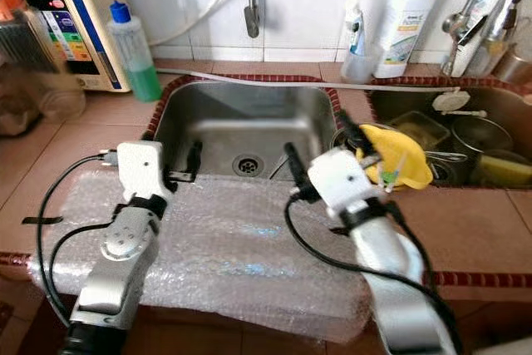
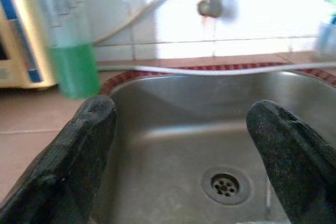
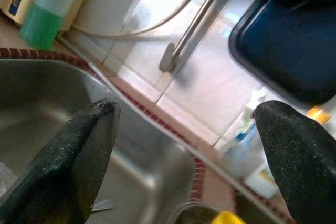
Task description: Kitchen organization
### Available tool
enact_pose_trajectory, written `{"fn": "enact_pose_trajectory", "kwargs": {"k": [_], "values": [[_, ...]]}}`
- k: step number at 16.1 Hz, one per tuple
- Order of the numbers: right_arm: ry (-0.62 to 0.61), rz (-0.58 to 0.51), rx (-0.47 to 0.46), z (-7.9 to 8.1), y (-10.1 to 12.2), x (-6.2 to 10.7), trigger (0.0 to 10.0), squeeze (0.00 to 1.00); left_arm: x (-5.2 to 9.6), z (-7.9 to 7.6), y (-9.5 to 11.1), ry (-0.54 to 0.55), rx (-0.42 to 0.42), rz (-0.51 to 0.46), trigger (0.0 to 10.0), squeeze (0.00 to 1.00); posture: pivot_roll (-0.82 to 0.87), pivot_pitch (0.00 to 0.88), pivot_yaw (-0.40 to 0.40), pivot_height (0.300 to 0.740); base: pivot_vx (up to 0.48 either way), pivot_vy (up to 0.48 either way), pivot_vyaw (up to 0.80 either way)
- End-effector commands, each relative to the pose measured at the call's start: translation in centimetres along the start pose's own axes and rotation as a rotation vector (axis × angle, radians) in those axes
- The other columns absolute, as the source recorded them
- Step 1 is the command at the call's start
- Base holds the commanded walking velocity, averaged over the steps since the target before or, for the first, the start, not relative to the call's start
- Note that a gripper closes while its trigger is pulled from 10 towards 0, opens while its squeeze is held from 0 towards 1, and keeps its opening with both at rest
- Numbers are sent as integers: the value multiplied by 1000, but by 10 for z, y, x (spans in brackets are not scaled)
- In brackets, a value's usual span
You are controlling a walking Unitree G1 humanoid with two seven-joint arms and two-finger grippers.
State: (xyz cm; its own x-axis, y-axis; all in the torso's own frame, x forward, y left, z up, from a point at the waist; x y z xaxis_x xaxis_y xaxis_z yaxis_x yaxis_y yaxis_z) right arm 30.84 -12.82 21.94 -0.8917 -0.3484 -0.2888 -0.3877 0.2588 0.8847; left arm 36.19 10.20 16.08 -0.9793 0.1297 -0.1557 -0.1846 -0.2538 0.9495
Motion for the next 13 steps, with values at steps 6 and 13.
{"fn": "enact_pose_trajectory", "kwargs": {"k": [6, 13], "values": [[-42, 66, 24, -8, -7, 26, 10000, 0, -5, -10, 4, -63, 23, -19, 10000, 0, -336, 115, 102, 740, 0, 0, -183], [-80, 98, 56, -15, -7, 36, 10000, 0, -6, -16, 3, -102, 35, -15, 10000, 0, -366, 130, 121, 740, 0, 0, -763]]}}
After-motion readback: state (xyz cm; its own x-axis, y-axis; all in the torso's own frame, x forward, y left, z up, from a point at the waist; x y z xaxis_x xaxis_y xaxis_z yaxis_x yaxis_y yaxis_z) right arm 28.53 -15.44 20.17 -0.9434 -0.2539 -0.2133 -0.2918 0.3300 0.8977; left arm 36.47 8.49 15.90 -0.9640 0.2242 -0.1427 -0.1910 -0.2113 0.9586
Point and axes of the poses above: a point about 5 cm out from each wrist's last joint towards the gripper, its own x axis pointing back from the gripper into the wrist, its own y axis along the axis of the wrist's last joint, z = x × y, the point moved 6 cm from there along -x, pointing out of the wrist towards the gripper, and after that the axes turned 14 degrees about -x, right-handed, at the moved point
